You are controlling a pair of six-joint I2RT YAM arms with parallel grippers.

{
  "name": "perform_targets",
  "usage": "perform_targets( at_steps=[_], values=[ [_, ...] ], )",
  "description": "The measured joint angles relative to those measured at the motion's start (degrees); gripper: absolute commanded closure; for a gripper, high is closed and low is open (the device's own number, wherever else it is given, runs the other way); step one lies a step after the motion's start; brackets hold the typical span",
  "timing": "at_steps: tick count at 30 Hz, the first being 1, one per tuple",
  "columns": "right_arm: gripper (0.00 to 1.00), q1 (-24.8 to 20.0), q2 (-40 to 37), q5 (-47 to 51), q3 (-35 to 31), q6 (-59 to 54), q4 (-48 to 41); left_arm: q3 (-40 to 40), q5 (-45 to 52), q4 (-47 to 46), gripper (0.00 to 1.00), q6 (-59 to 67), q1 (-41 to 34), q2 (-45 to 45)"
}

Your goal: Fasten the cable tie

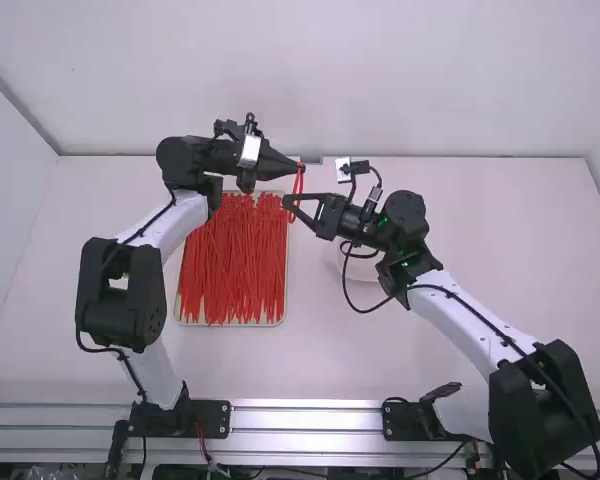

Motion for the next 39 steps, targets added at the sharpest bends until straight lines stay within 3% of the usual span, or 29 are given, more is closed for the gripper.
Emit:
perform_targets(
  at_steps=[30,39],
  values=[
    [1.0,-0.07,0.0,1.79,0.0,0.07,0.42,-0.13,-0.09,-2.03,0.98,0.0,-0.13,0.02],
    [1.0,-0.07,0.0,1.97,0.0,0.24,1.44,-3.98,-0.26,4.92,0.99,-0.85,-0.13,0.0]
  ],
)
